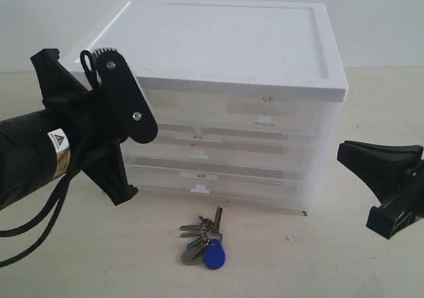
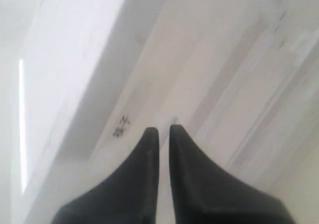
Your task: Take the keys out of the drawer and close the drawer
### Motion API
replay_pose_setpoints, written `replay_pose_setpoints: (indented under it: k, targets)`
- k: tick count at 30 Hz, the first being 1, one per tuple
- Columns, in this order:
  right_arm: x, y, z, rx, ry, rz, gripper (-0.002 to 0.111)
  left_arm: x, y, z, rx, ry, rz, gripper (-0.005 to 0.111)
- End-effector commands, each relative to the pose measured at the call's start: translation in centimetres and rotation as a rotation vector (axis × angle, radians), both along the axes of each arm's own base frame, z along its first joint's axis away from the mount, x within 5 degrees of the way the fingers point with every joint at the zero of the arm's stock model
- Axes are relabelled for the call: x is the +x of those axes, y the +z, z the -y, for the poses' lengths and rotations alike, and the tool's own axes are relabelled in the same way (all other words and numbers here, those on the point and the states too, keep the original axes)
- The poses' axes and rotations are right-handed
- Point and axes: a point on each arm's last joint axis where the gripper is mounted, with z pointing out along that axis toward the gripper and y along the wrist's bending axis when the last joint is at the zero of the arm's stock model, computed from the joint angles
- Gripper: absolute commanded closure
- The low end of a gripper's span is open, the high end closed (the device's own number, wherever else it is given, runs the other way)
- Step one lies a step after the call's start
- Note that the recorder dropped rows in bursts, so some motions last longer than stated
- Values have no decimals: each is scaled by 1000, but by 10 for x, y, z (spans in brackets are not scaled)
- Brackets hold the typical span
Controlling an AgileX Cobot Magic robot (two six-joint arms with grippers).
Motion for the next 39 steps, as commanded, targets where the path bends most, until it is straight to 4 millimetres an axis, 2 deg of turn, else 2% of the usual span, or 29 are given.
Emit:
replay_pose_setpoints:
  k: [1,4,7,9,11,15,18,20,22,24,26,30,34,39]
  targets:
    - [4,3,3,8,-42,28,108,-24,30,2,-153,-134,21,102]
    - [5,5,5,18,-72,41,108,-32,58,-15,-262,-79,107,102]
    - [5,10,7,22,-106,64,108,-35,81,-43,-346,98,239,102]
    - [4,14,12,22,-170,73,108,-31,95,-73,-429,288,329,102]
    - [4,16,18,21,-249,62,108,-27,100,-89,-483,351,341,102]
    - [3,19,31,33,-415,16,108,-9,103,-110,-650,412,279,102]
    - [3,18,33,28,-433,10,108,13,99,-124,-781,424,161,102]
    - [4,18,33,28,-433,6,108,36,87,-142,-897,465,26,102]
    - [4,18,32,31,-431,12,108,57,68,-155,-926,481,-109,102]
    - [5,20,33,35,-434,41,108,76,52,-154,-980,433,-260,102]
    - [9,17,33,46,-437,39,108,89,39,-139,-983,306,-395,102]
    - [16,9,31,66,-414,20,108,101,19,-122,-925,272,-421,102]
    - [20,3,25,73,-336,29,108,99,13,-107,-896,243,-448,102]
    - [21,7,16,76,-221,56,108,78,7,-94,-885,209,-455,102]
